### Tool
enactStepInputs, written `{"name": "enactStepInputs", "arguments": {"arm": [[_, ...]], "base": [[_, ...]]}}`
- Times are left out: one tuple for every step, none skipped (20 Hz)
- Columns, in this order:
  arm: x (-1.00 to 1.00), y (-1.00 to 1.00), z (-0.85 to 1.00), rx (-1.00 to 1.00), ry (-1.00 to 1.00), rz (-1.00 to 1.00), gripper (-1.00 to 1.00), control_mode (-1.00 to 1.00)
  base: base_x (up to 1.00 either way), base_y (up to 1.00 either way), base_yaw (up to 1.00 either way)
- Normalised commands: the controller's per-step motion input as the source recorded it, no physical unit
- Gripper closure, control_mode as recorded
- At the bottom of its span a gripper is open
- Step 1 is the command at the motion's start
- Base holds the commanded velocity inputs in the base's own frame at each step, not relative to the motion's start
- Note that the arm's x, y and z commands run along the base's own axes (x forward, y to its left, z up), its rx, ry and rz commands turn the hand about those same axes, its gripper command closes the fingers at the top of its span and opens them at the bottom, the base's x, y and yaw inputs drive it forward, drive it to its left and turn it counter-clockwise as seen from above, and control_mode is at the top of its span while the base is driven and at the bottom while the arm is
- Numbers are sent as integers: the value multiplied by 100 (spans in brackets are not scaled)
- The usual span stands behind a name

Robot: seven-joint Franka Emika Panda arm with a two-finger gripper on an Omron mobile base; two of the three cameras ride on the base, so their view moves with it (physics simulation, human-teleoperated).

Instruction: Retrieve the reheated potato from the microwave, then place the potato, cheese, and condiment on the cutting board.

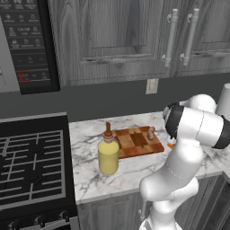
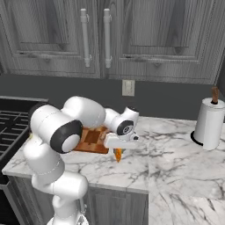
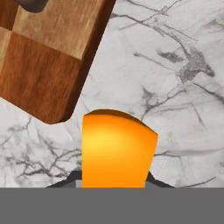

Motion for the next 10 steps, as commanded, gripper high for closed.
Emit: {"name": "enactStepInputs", "arguments": {"arm": [[-33, 29, 31, 0, 0, 0, 100, -100], [-31, 36, 36, 0, 0, 0, 100, -100], [-27, 49, 37, 0, -1, 0, 100, -100], [-25, 51, 40, 0, -1, 0, 100, -100], [-22, 50, 40, 0, 0, 0, 100, -100], [-22, 49, 44, 0, -2, 0, 100, -100], [-18, 51, 44, 0, -1, 0, 100, -100], [-15, 50, 46, -1, -1, 0, 100, -100], [-12, 53, 44, -3, 0, 0, 100, -100], [-8, 57, 45, -5, -2, 0, 100, -100]], "base": [[0, 0, 0], [0, 0, 0], [0, 0, 0], [0, 0, 0], [0, 0, 0], [0, 0, 0], [0, 0, 0], [0, 0, 0], [0, 0, 0], [0, 0, 0]]}}
